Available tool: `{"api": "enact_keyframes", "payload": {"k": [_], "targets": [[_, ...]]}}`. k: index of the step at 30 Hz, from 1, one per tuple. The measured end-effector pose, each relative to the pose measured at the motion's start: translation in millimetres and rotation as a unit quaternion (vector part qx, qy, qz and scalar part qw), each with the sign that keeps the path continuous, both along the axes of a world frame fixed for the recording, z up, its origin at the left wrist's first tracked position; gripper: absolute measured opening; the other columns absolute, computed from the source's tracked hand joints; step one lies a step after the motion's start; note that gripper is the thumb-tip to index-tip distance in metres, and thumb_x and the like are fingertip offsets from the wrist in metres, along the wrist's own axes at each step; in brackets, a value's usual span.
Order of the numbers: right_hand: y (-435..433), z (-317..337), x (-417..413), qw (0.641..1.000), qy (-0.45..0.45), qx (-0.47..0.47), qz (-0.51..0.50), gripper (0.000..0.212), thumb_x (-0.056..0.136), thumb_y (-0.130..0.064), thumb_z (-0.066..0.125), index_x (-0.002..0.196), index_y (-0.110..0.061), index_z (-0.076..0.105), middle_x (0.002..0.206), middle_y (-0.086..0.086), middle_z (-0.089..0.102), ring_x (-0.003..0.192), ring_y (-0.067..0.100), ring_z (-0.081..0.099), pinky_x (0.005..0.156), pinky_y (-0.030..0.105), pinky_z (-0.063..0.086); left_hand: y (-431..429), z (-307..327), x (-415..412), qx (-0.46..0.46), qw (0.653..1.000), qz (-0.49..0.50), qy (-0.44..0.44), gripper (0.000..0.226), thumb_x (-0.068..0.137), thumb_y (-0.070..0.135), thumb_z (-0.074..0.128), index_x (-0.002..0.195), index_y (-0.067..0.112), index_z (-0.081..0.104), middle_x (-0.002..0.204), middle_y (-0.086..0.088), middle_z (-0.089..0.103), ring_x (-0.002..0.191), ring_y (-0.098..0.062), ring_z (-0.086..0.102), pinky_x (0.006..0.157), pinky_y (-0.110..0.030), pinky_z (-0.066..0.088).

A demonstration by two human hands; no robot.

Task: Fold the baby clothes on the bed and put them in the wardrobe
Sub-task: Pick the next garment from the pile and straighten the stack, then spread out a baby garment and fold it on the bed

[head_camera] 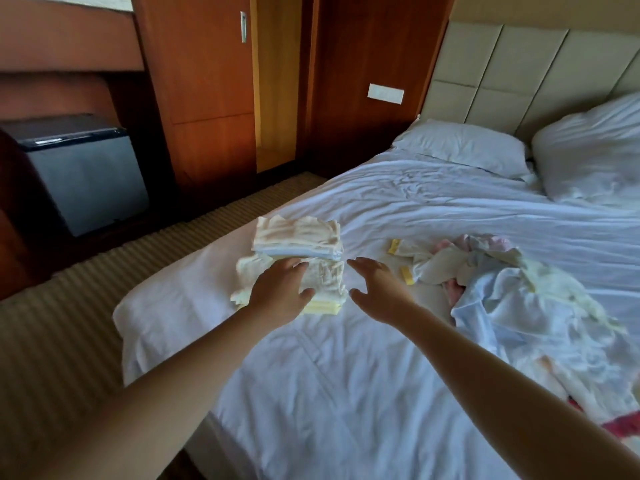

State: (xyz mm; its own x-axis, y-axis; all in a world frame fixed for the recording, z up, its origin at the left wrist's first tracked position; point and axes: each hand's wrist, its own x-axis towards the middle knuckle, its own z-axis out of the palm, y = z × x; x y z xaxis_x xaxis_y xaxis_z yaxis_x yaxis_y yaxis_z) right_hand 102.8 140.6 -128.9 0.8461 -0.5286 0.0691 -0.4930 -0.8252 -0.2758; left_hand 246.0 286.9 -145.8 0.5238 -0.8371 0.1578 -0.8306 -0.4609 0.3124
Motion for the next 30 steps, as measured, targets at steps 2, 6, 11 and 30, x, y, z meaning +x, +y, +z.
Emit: {"api": "enact_keyframes", "payload": {"k": [2, 6, 11, 30], "targets": [[18.9, 12.4, -39.9, 1.0, -0.004, -0.009, -0.008, 0.063, 0.092, -0.031, 0.056, 0.15, -0.026, 0.032, 0.156, -0.003, 0.033, 0.141, 0.021, 0.031, 0.112, 0.033, 0.028, 13.9, 13.0, -35.4, 0.005, 1.0, -0.014, 0.005, 0.058, 0.097, 0.039, 0.053, 0.148, 0.016, 0.038, 0.152, -0.001, 0.037, 0.141, -0.018, 0.032, 0.109, -0.034, 0.035], [42.6, 28.9, -122.5, 0.999, -0.021, -0.016, -0.031, 0.062, 0.092, -0.029, 0.057, 0.149, -0.025, 0.034, 0.153, -0.001, 0.037, 0.139, 0.022, 0.034, 0.113, 0.033, 0.026, 28.6, 32.5, -108.3, -0.005, 0.999, -0.049, 0.012, 0.058, 0.097, 0.039, 0.053, 0.148, 0.017, 0.037, 0.153, 0.002, 0.036, 0.141, -0.018, 0.032, 0.109, -0.031, 0.033], [40.0, 34.2, -219.2, 0.995, -0.039, -0.008, -0.088, 0.06, 0.088, -0.029, 0.059, 0.145, -0.026, 0.042, 0.148, 0.0, 0.045, 0.134, 0.025, 0.041, 0.111, 0.034, 0.032, 17.6, 46.9, -190.1, -0.006, 0.994, -0.105, 0.009, 0.059, 0.097, 0.04, 0.053, 0.149, 0.017, 0.037, 0.153, 0.002, 0.035, 0.14, -0.015, 0.032, 0.108, -0.029, 0.034], [-139.4, 11.4, -334.4, 0.982, -0.039, 0.02, -0.183, 0.053, 0.091, -0.029, 0.059, 0.143, -0.024, 0.045, 0.147, 0.001, 0.045, 0.134, 0.02, 0.042, 0.105, 0.034, 0.039, -171.3, 23.4, -300.9, -0.002, 0.98, -0.2, 0.014, 0.054, 0.096, 0.033, 0.056, 0.145, 0.017, 0.043, 0.149, 0.002, 0.042, 0.138, -0.016, 0.036, 0.107, -0.03, 0.036]]}}
